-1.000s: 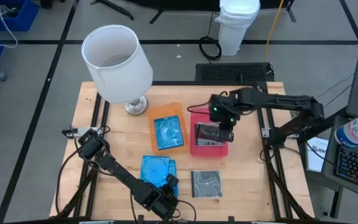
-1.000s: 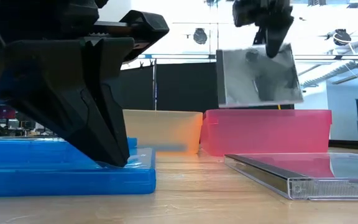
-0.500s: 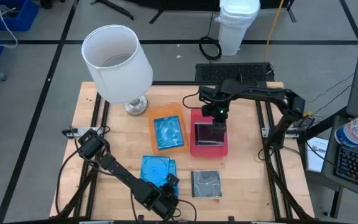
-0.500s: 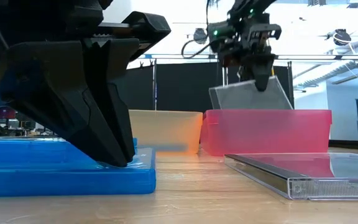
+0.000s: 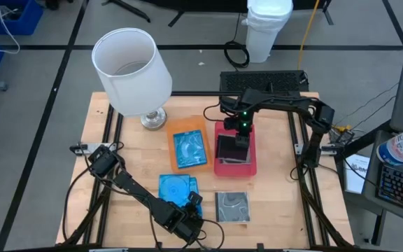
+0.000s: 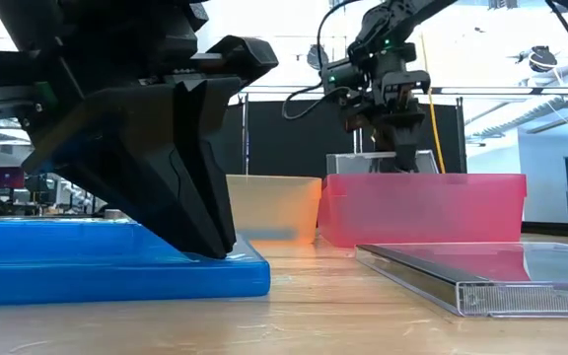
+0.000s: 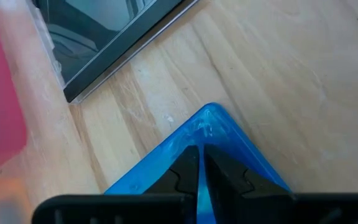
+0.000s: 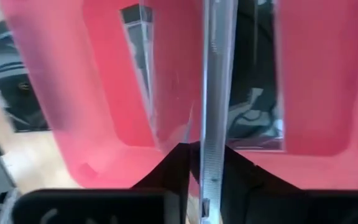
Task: Pick & place jewel cases by type
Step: Put the black CD case into the pink bin, then put the blue CD case into the orange bin
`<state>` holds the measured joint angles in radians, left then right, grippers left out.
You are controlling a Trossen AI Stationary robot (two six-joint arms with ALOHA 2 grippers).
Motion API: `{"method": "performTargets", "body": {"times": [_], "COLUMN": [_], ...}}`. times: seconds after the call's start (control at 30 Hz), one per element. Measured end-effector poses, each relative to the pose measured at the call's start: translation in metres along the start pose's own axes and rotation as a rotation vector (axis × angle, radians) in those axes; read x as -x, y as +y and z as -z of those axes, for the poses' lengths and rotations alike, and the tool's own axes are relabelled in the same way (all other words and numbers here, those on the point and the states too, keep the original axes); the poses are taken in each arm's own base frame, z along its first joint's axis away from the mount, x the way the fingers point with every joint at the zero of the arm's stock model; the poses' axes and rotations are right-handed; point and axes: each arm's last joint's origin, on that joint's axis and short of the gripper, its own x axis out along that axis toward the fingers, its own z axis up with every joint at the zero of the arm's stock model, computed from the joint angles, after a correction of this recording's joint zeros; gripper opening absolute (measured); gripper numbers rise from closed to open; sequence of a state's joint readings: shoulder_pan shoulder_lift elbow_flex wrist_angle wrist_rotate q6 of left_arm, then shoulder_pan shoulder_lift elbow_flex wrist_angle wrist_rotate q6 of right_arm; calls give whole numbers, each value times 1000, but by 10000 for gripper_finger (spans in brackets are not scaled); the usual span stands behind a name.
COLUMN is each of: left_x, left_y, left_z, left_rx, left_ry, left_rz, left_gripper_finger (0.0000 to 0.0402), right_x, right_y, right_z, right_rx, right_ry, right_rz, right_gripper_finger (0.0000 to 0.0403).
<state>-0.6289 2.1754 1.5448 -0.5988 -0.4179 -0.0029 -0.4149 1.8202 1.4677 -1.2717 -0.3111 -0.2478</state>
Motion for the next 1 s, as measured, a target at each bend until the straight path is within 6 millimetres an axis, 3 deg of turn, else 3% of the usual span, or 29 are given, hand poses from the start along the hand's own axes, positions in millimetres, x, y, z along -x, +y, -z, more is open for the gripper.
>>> {"method": "performTargets", "body": {"times": [0.37,0.6,0.8,1.0], "left_x": [0,0,1,15], "left_y": [0,0,-1,-10], "left_z": [-2,-2,-3,-14], "left_rx": [11,4,-110,-197], "left_ry": [-20,-24,-28,-75], "left_rz": [0,-2,-38,-121], "left_gripper_finger": [35,35,35,35], "right_x": [25,44,56,33], "right_y": [20,47,119,204], "right_z": [15,28,38,50], "right_rx": [-9,-46,126,305], "right_ry": [-51,-161,-414,-607], "right_rz": [248,357,470,571], "right_gripper_finger": [157,178,126,18]}}
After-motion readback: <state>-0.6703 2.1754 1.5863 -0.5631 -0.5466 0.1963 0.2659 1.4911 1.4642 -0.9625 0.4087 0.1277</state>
